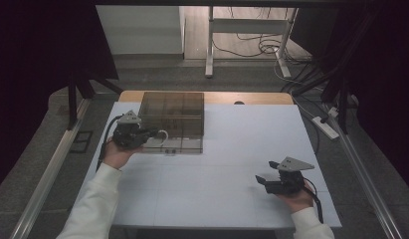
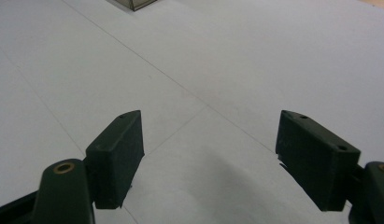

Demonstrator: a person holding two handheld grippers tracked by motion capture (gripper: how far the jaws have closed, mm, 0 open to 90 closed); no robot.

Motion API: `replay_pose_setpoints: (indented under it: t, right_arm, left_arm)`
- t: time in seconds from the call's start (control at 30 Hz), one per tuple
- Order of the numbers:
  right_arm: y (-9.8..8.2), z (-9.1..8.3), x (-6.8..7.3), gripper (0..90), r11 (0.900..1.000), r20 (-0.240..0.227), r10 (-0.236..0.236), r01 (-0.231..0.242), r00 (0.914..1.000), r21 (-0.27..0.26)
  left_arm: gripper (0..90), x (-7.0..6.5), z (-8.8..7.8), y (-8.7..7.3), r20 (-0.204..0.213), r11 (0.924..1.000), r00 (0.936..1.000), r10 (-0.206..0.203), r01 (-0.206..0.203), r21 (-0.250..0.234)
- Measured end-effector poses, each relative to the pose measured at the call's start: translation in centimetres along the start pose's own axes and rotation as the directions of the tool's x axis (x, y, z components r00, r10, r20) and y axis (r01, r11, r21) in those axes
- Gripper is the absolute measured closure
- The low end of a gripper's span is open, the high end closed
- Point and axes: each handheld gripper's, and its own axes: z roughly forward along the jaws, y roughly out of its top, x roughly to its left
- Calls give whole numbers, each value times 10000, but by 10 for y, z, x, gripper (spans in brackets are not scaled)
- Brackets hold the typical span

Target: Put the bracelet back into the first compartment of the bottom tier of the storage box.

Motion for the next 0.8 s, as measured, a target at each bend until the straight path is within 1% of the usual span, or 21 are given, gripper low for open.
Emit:
replay_pose_setpoints:
  t: [0.2,0.37,0.57,0.8]
  right_arm:
    - [0,0,0,234,10000,3,-7,7,10000,46]
    - [0,1,0,234,10000,3,-17,17,10000,48]
    - [0,1,0,234,10000,0,-20,20,10000,51]
    - [0,1,0,234,10000,-2,-29,29,10000,80]
  left_arm:
    - [857,7,-3,-3,-214,9997,9995,-217,215,-73]
    - [857,11,-5,-6,-433,9995,9986,-312,309,-75]
    - [857,15,-5,-9,-603,9993,9975,-381,381,-23]
    - [857,21,-5,-12,-850,9985,9949,-548,547,-33]
